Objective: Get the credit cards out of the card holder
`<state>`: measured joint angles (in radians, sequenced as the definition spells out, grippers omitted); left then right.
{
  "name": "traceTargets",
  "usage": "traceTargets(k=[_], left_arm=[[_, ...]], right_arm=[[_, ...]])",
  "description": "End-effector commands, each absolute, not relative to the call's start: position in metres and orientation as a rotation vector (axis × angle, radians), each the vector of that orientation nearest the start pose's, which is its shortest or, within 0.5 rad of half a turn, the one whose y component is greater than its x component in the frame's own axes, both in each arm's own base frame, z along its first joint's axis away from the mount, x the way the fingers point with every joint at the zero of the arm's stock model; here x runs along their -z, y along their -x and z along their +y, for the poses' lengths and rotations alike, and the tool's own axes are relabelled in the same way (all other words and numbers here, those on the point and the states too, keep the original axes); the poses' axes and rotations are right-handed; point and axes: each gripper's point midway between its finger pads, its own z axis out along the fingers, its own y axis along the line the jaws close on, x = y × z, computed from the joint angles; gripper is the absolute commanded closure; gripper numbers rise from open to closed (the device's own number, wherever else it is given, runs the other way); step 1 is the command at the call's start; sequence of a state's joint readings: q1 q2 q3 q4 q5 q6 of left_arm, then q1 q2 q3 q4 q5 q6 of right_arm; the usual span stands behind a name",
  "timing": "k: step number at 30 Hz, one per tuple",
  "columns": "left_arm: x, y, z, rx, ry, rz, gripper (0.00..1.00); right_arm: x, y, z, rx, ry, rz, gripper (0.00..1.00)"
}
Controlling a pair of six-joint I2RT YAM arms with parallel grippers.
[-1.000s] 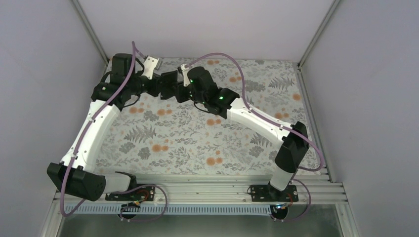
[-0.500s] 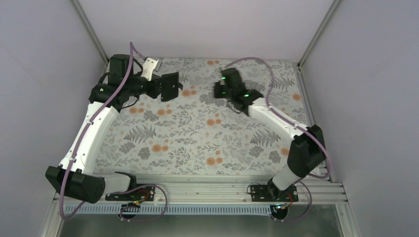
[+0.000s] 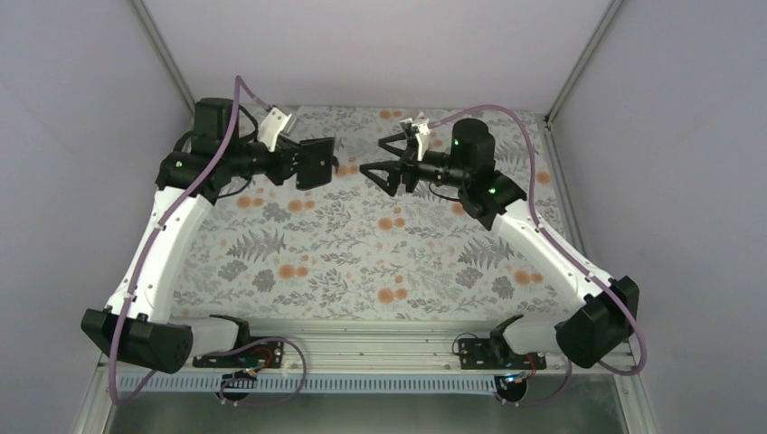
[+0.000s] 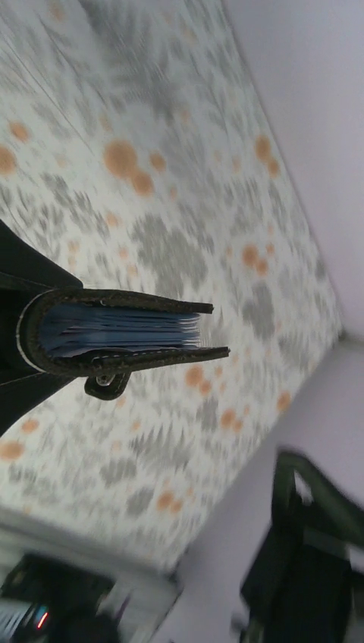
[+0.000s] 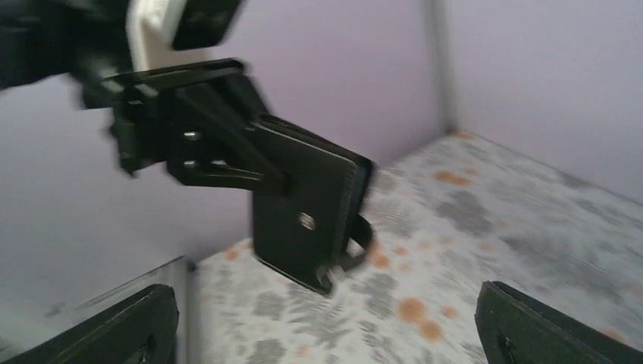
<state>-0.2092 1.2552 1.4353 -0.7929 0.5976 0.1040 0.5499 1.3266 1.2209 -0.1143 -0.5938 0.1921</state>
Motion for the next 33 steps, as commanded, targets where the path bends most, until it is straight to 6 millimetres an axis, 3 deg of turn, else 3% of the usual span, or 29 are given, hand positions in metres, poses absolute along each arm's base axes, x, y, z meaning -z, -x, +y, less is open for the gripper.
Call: traceTargets(k=[1,3,5,10,21,24,28,33], left_arm=[[-0.406,-0.242,-0.206,1.06,-1.087,1.671,0.98],[-0.426,-0.212,-0.209,1.125,-1.191,1.531,0.98],[-0.432,-0.2,-0.209,1.161,-1.228,1.481,0.98],[-0.422,-0.203,-0.211,1.193,-1.22,1.5,0.98],[-0.417,-0.198,-0.21,1.193,-1.234,1.495,0.98],[-0.418,-0.196,-0.211,1.201,-1.241,1.483,0.98],[-0.417,-0.193,-0.211,1.213,-1.25,1.477,0.98],[-0.416,-0.191,-0.211,1.21,-1.263,1.466,0.98]], right_arm=[[-0.401,-0.246,0.318,-1.286,1.079,1.398,0.01],[-0.401,-0.238,0.315,-1.275,1.139,1.367,0.02],[-0.4,-0.234,0.314,-1.269,1.172,1.37,0.05],[-0.4,-0.226,0.319,-1.283,1.196,1.368,0.16],[-0.417,-0.224,0.339,-1.289,1.228,1.315,0.26],[-0.41,-0.223,0.353,-1.293,1.246,1.332,0.31],[-0.407,-0.219,0.362,-1.321,1.274,1.324,0.45],[-0.402,-0.202,0.359,-1.332,1.361,1.281,0.45]])
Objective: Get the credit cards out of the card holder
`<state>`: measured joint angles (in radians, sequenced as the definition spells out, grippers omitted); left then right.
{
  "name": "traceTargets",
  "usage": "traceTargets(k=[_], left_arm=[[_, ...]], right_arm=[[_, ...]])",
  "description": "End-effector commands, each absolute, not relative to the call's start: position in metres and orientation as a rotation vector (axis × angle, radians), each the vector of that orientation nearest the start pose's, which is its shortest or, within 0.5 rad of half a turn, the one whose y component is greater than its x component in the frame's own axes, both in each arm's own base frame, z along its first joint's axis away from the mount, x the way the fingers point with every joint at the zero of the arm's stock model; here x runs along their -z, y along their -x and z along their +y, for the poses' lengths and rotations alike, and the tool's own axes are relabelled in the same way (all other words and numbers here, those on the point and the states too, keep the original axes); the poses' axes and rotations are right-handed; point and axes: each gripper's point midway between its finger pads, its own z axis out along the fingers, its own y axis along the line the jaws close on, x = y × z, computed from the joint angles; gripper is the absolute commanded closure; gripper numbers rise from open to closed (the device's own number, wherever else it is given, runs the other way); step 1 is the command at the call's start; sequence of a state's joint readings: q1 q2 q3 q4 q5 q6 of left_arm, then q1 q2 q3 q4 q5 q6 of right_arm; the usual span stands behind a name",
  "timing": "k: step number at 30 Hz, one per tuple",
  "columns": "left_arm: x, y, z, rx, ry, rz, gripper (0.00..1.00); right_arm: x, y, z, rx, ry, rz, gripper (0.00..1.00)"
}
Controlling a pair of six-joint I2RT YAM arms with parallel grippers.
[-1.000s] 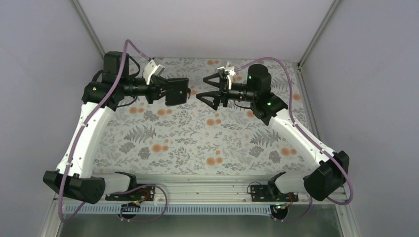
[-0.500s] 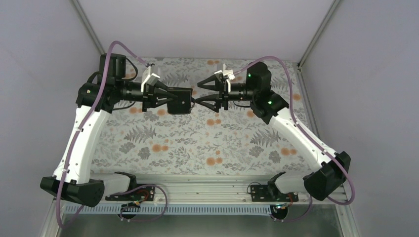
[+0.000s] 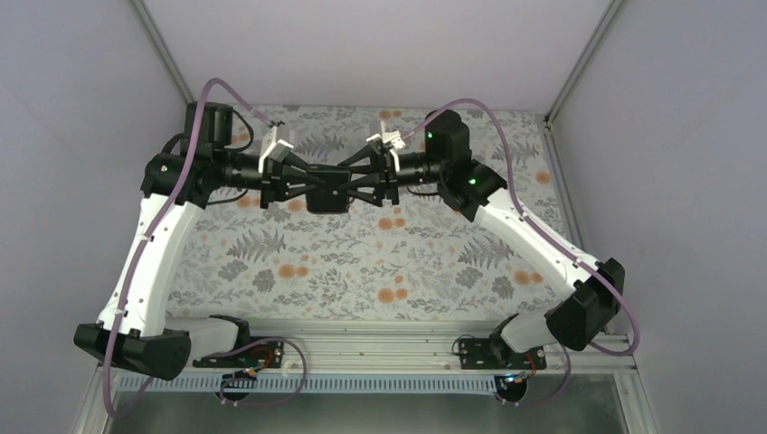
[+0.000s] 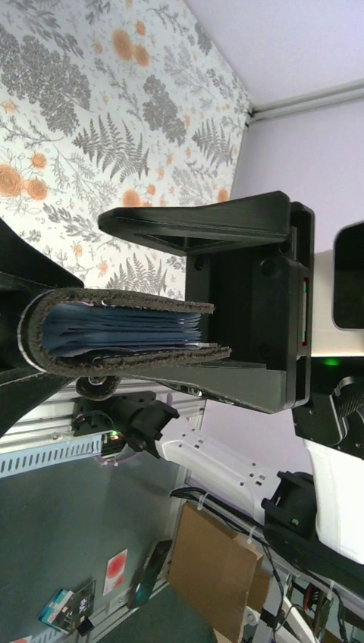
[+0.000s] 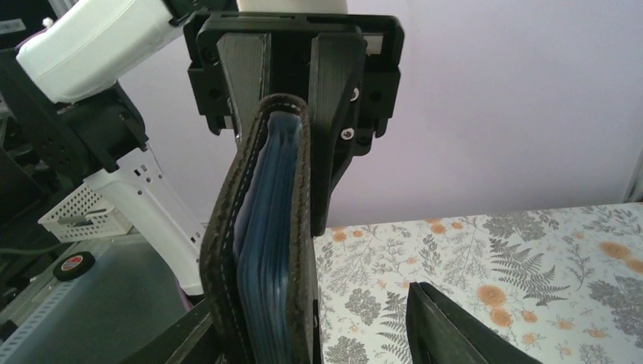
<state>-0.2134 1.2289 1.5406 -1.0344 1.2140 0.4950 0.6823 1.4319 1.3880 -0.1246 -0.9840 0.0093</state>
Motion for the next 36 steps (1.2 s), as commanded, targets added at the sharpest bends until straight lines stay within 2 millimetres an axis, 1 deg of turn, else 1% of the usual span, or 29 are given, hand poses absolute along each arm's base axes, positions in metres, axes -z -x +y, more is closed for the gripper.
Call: traceTargets(k=[1,3,5,7,11,14,18,23,26,28,31,34,36], left_arm=[[-0.416,-0.19,-0.211,1.205,-1.266,1.463,0.98],[-0.416,-0.19,-0.211,1.196,-1.269,1.462,0.98],[-0.415,-0.191,-0.211,1.193,-1.268,1.466,0.98],[-0.414,-0.191,-0.211,1.197,-1.267,1.47,0.98],[-0.414,-0.19,-0.212,1.201,-1.271,1.464,0.98],[-0.415,-0.19,-0.212,1.2,-1.27,1.465,0.98],[-0.415,-0.187,-0.212,1.219,-1.276,1.454,0.98],[-0.416,-0.184,-0.212,1.232,-1.284,1.439,0.98],[-0.416,-0.184,-0.212,1.237,-1.284,1.437,0.98],[-0.417,-0.183,-0.212,1.232,-1.286,1.436,0.98],[-0.414,-0.188,-0.212,1.217,-1.274,1.456,0.98],[-0.41,-0.194,-0.212,1.204,-1.256,1.483,0.98],[-0.409,-0.198,-0.212,1.188,-1.248,1.495,0.98]], right_arm=[[-0.401,-0.198,0.354,-1.319,1.384,1.266,0.43],[-0.402,-0.195,0.34,-1.298,1.396,1.243,0.39],[-0.404,-0.205,0.326,-1.273,1.354,1.261,0.38],[-0.405,-0.212,0.321,-1.257,1.325,1.284,0.4],[-0.408,-0.218,0.325,-1.285,1.301,1.294,0.44],[-0.408,-0.221,0.329,-1.28,1.284,1.299,0.45],[-0.41,-0.219,0.335,-1.283,1.272,1.302,0.43],[-0.41,-0.215,0.346,-1.294,1.29,1.295,0.48],[-0.405,-0.211,0.357,-1.303,1.316,1.299,0.48],[-0.402,-0.208,0.36,-1.314,1.329,1.297,0.48],[-0.401,-0.192,0.363,-1.362,1.396,1.248,0.42],[-0.398,-0.178,0.366,-1.403,1.464,1.214,0.33],[-0.396,-0.176,0.367,-1.408,1.47,1.216,0.33]])
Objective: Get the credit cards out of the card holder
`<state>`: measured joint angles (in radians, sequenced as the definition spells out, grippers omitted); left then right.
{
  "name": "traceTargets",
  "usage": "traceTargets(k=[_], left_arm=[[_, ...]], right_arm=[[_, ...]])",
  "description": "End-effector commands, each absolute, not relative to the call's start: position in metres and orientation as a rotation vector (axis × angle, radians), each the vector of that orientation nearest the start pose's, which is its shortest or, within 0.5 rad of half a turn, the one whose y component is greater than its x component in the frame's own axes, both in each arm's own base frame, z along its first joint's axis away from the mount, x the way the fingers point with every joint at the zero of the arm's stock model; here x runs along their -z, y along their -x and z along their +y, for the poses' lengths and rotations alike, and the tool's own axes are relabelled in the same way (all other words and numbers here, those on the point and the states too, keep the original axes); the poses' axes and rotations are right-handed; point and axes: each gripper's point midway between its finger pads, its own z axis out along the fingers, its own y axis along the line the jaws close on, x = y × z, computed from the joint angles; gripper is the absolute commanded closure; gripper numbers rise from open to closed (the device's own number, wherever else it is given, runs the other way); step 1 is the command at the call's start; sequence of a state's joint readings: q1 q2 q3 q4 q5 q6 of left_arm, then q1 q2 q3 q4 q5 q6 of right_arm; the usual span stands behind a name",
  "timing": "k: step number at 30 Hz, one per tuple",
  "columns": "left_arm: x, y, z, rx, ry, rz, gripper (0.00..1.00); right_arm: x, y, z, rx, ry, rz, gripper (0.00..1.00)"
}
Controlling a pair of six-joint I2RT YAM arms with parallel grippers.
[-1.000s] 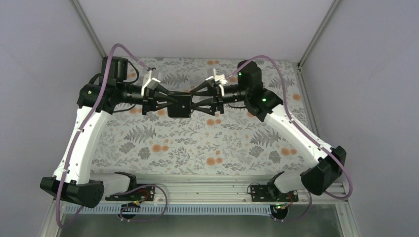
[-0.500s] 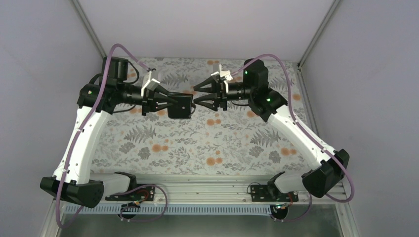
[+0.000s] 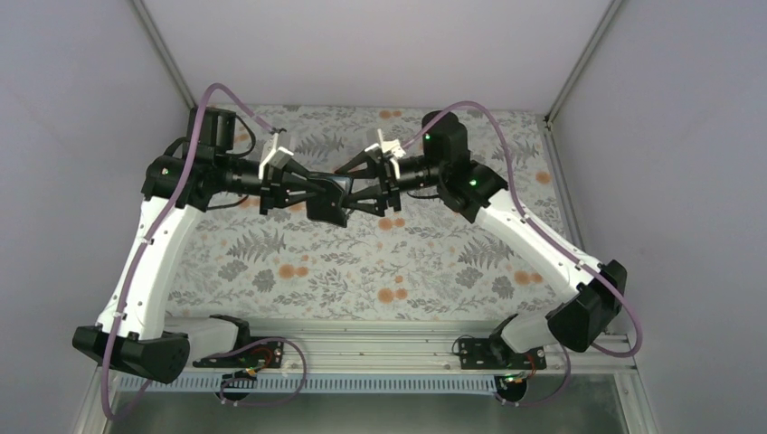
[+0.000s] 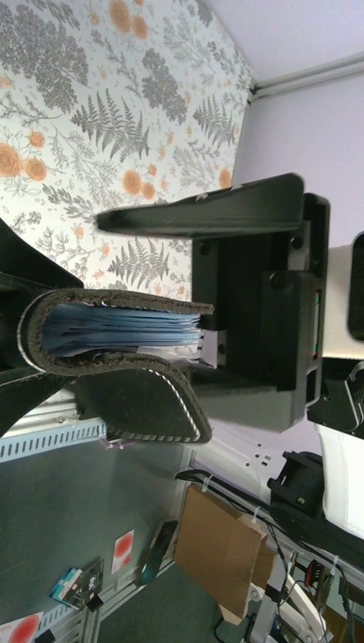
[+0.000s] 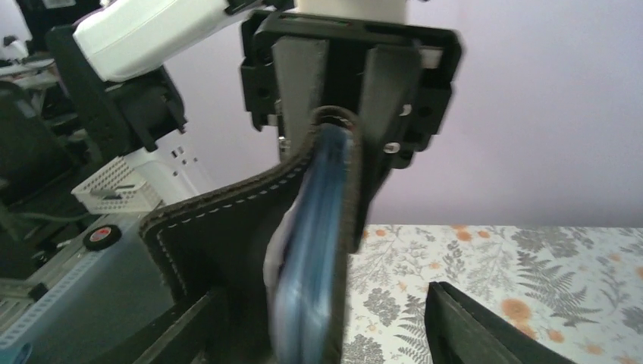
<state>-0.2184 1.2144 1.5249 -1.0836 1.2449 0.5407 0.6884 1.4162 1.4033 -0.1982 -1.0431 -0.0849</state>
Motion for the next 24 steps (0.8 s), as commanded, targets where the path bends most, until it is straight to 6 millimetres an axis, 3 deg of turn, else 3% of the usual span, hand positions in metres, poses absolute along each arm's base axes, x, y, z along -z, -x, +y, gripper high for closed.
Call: traceTargets(k=[1,6,7,10,11,12,13,15,16,20,22,24], left_arm=[[-0.409,-0.2,-0.212,1.178,-1.245,1.5,0.98],[-0.409,-0.2,-0.212,1.173,-1.242,1.503,0.98],[-0.41,-0.2,-0.212,1.17,-1.243,1.501,0.98],[-0.41,-0.201,-0.211,1.167,-1.237,1.506,0.97],[-0.41,-0.202,-0.211,1.161,-1.235,1.508,0.91],[-0.41,-0.205,-0.21,1.153,-1.22,1.524,0.77],[-0.41,-0.209,-0.21,1.137,-1.201,1.542,0.5],[-0.408,-0.23,-0.207,1.054,-1.123,1.611,0.08],[-0.406,-0.243,-0.203,0.99,-1.071,1.653,0.01],[-0.387,-0.301,-0.172,0.644,-0.839,1.826,0.0],[-0.374,-0.312,-0.165,0.578,-0.796,1.87,0.0],[-0.364,-0.314,-0.168,0.589,-0.792,1.892,0.0]], right_arm=[[-0.396,-0.176,0.367,-1.406,1.468,1.218,0.37],[-0.398,-0.189,0.371,-1.37,1.384,1.274,0.92],[-0.399,-0.194,0.37,-1.354,1.355,1.291,0.95],[-0.401,-0.202,0.368,-1.329,1.294,1.327,0.96],[-0.401,-0.205,0.368,-1.322,1.27,1.352,0.96],[-0.401,-0.21,0.368,-1.317,1.24,1.38,0.96],[-0.402,-0.215,0.368,-1.312,1.205,1.41,0.96],[-0.405,-0.226,0.368,-1.302,1.121,1.476,0.96],[-0.408,-0.233,0.368,-1.291,1.066,1.515,0.96],[-0.398,-0.29,0.354,-1.113,0.7,1.768,0.96],[-0.387,-0.312,0.344,-1.036,0.495,1.888,0.96],[-0.38,-0.321,0.341,-0.97,0.352,1.941,0.96]])
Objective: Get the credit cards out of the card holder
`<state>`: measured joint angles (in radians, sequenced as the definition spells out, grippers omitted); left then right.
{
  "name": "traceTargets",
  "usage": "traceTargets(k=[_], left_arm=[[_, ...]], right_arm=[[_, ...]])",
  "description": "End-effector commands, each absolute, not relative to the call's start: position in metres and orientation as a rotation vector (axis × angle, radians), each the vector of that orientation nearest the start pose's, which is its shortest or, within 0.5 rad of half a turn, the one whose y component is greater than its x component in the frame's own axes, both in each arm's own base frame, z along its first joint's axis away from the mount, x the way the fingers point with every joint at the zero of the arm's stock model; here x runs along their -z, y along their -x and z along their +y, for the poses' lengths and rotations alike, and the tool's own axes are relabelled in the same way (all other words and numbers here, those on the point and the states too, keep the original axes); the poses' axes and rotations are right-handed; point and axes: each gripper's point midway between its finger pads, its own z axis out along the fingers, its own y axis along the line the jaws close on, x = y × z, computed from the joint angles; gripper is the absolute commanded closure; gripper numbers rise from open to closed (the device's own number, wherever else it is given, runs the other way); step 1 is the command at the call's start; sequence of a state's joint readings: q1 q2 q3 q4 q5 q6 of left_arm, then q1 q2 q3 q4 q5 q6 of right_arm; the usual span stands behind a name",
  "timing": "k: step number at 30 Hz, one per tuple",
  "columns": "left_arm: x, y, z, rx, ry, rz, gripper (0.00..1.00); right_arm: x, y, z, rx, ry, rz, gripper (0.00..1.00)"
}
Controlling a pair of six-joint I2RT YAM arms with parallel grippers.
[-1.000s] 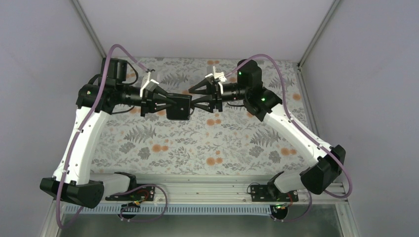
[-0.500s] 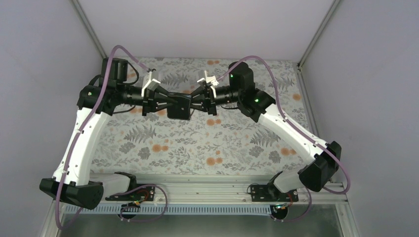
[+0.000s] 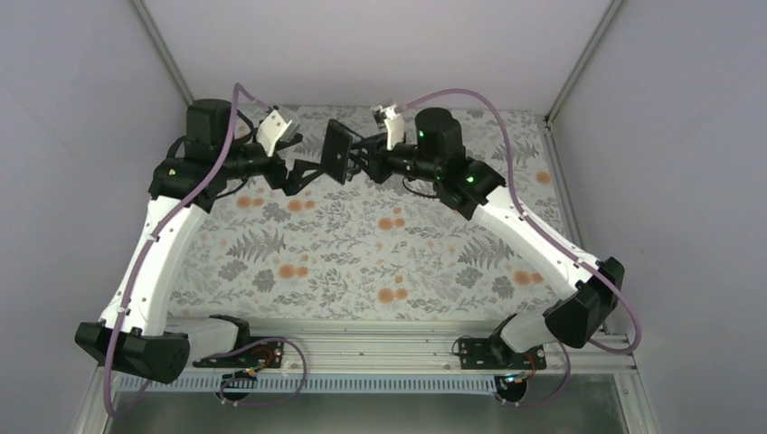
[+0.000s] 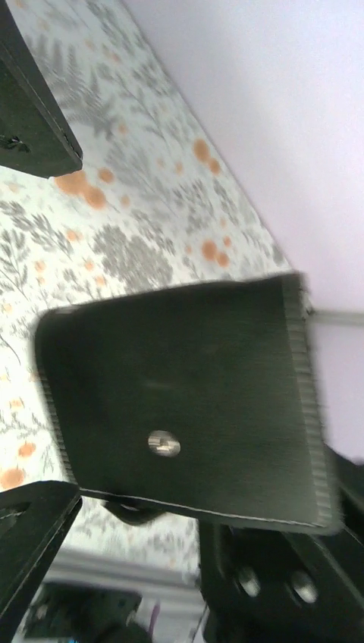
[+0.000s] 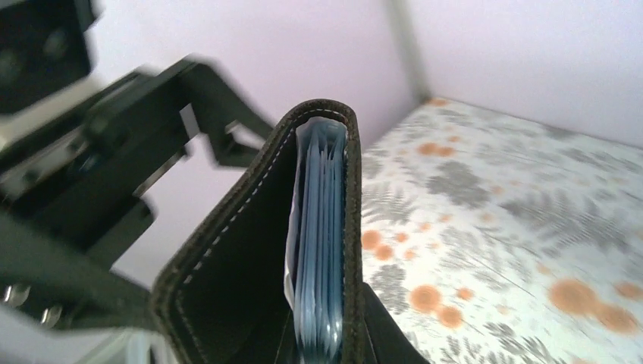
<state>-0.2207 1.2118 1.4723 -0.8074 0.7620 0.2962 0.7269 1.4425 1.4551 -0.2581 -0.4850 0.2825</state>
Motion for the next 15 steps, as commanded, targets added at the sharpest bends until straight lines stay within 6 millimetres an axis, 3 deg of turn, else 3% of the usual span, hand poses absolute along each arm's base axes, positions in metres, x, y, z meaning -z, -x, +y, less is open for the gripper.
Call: traceTargets(k=[1,5,8,11,15], left_arm=[[-0.359,-0.315,-0.172,0.602,-0.794,1.901,0.0],[-0.362,-0.32,-0.181,0.615,-0.802,1.903,0.0],[-0.369,-0.324,-0.185,0.603,-0.807,1.893,0.0],[-0.362,-0.33,-0.19,0.583,-0.804,1.917,0.0],[-0.349,-0.349,-0.175,0.443,-0.742,1.978,0.0]], right_arm=[[-0.383,-0.321,0.344,-0.942,0.319,1.937,0.96],[-0.386,-0.321,0.354,-0.852,0.247,1.923,0.96],[-0.381,-0.32,0.367,-0.84,0.273,1.938,0.96],[-0.378,-0.315,0.383,-0.842,0.328,1.95,0.96],[-0.382,-0.309,0.39,-0.875,0.372,1.941,0.96]])
